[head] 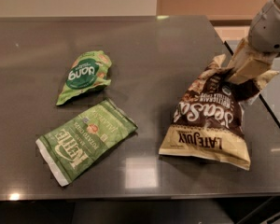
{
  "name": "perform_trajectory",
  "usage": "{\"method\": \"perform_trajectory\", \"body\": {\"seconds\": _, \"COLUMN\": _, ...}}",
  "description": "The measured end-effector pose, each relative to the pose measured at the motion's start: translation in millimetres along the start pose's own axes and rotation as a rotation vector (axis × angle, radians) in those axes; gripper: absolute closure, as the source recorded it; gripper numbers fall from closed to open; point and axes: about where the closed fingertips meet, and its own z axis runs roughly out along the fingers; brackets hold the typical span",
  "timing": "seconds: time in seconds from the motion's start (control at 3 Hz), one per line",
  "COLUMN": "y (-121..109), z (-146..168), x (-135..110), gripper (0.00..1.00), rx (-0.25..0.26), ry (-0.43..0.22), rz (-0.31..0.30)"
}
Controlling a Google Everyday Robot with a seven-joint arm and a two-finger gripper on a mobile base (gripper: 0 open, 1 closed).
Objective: Pick brown chip bag
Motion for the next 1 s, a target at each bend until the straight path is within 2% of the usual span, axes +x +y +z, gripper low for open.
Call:
{"method": "perform_trajectory", "body": {"seconds": 0.33, "y": -14, "z": -32, "x": -17, "gripper": 1.00, "rx": 0.052, "ry": -0.041, "rz": -0.035}}
{"method": "perform_trajectory", "body": {"seconds": 1.0, "y": -37, "z": -68, "x": -37, "gripper": 1.00, "rx": 0.146, "ry": -0.066, "rz": -0.087}}
